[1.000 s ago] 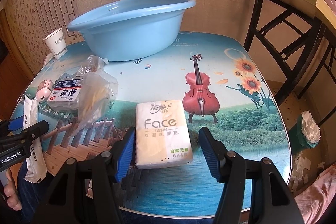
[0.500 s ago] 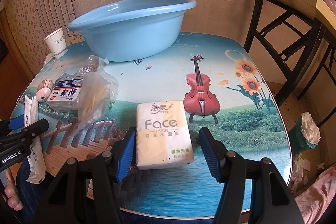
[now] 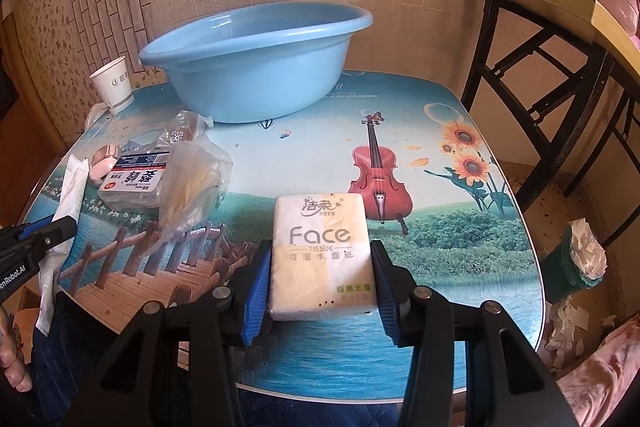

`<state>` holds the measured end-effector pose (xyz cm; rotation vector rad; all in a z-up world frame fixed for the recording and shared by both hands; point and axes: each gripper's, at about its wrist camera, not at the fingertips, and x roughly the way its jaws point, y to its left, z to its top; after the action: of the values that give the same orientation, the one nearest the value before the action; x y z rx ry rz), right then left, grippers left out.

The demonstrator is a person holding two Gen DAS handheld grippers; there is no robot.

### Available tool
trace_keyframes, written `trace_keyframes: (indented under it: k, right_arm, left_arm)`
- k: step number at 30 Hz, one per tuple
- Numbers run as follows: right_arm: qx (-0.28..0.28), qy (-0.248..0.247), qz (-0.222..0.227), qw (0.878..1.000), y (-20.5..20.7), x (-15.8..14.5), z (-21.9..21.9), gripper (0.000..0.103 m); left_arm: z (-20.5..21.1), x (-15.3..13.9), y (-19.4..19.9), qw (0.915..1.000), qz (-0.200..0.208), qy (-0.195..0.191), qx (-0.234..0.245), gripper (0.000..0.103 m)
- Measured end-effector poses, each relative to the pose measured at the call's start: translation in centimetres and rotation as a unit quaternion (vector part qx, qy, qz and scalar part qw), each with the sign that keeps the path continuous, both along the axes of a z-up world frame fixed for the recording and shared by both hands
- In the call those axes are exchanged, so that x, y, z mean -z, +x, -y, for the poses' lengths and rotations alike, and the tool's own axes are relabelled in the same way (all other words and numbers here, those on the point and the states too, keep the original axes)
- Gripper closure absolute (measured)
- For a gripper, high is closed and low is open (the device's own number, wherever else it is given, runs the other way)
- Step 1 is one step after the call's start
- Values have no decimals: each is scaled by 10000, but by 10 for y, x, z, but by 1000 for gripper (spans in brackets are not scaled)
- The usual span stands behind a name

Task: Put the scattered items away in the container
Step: 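Close right tool on Face tissue pack while left tool turns white packet upright, then carry Face pack with right tool while left tool carries white packet over blue basin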

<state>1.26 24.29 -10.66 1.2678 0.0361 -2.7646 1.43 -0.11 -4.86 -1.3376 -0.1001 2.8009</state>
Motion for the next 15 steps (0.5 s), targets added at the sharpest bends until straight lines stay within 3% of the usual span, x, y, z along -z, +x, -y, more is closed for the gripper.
trace_keyframes:
  k: [15]
  right_arm:
    - [59, 18, -140, 9999, 13, -13, 3, 55]
  left_arm:
    - [20, -22, 15, 9992, -307, 131, -201, 92]
